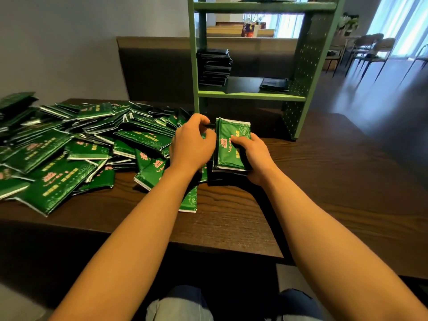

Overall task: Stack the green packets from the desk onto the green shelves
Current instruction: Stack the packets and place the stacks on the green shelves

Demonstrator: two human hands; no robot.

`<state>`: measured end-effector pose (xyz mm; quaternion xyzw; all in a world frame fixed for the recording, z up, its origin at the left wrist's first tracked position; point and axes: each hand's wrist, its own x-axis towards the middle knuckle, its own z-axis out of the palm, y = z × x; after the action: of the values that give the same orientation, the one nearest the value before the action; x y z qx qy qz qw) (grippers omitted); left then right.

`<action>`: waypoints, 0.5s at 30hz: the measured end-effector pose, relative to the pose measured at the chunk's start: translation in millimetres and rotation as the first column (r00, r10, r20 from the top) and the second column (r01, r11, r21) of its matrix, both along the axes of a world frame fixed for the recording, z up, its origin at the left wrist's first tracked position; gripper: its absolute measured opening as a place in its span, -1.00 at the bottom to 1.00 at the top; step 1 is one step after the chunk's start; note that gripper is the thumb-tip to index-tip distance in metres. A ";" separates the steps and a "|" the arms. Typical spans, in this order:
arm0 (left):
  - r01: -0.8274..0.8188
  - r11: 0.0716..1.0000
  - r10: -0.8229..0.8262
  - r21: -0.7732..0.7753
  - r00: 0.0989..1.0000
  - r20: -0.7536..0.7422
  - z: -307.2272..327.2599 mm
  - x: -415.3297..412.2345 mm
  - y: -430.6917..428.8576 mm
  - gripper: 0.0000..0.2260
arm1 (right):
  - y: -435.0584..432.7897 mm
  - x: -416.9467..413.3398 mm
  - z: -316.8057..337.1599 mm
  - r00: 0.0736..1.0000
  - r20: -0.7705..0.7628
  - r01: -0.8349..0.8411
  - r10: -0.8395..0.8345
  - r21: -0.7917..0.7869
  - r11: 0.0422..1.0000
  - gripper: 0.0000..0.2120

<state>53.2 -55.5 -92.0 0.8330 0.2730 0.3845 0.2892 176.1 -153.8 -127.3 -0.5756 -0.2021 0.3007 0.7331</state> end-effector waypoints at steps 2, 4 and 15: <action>-0.061 0.997 0.067 0.046 0.988 -0.141 4.8 -15.4 -0.7 -0.79 | -0.3 -6.9 2.4 1.000 0.002 0.015 -0.015 -0.010 1.000 -0.80; -0.148 0.984 0.171 0.095 0.936 -0.307 5.6 -30.8 0.5 -0.72 | -0.4 -14.8 5.0 1.000 0.006 0.023 -0.023 -0.025 0.999 -0.85; -0.195 0.968 0.249 0.158 0.664 -0.705 3.1 -60.6 -6.5 -0.31 | 1.2 -45.8 3.5 0.999 0.049 0.016 -0.012 -0.079 0.997 -0.95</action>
<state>-7.3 -62.0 -88.9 0.8865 0.4503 0.0690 0.0813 130.2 -152.7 -123.8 -0.6129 -0.2035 0.2894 0.7065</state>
